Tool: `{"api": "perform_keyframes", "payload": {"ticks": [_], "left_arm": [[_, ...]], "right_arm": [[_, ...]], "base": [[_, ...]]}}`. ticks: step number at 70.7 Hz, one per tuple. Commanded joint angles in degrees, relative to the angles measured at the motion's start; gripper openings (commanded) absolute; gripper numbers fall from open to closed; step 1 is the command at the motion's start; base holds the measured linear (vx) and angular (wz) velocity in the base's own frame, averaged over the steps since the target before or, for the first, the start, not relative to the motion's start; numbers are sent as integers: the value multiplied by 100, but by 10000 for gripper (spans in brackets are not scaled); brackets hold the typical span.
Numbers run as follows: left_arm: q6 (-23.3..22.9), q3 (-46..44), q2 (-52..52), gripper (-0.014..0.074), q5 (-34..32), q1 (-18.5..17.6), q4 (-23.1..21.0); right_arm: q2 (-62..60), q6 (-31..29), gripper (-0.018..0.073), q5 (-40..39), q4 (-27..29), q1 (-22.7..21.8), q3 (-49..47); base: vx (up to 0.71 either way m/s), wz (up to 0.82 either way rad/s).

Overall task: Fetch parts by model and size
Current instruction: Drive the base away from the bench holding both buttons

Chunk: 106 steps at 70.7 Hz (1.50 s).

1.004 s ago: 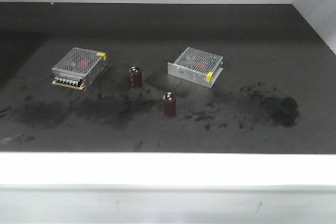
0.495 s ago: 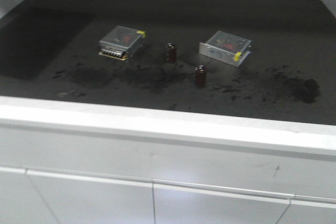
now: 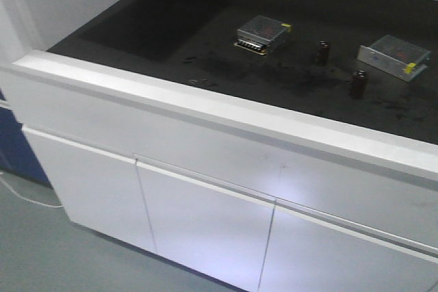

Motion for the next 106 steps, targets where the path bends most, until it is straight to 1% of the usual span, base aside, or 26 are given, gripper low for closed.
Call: {"api": "perform_keyframes", "payload": {"ticks": [1, 54, 106], "left_arm": [[-15, -147, 51, -4, -434, -54, 0], [-15, -147, 51, -4, -416, -42, 0], [-15, -147, 51, -4, -416, -42, 0]], "right_arm": [[51, -6, -8, -497, -40, -38, -153], [51, -6, -8, -503, -36, -38, -153], [51, -6, -8, -503, -36, -38, -153]], "base": [[-15, 57], [-9, 77], [15, 51]]}}
